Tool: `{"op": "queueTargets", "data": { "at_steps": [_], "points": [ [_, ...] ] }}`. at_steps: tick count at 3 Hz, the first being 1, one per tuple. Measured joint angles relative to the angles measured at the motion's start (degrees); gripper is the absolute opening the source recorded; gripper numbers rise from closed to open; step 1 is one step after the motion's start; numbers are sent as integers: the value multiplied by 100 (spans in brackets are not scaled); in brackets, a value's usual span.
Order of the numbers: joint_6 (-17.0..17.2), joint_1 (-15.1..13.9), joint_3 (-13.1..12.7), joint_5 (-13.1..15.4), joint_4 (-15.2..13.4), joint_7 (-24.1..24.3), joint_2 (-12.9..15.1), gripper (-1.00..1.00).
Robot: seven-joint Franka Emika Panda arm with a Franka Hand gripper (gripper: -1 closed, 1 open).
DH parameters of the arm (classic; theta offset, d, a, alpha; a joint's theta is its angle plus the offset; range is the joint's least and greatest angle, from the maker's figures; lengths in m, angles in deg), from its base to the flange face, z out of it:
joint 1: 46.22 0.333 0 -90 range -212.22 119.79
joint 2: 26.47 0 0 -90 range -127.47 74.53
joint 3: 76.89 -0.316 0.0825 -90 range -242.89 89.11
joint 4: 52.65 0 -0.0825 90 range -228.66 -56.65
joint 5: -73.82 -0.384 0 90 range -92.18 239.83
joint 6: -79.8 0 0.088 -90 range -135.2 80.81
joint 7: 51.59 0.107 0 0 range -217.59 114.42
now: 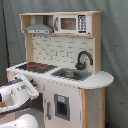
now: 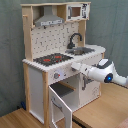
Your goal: Play with the kitchen
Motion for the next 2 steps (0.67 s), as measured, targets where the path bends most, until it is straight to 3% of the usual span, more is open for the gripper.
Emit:
{"op": "queueTargets", "data": {
  "at_steps": [2],
  "points": [
    [50,10,-1,0,28,-1273,-1,-100]
  ]
}}
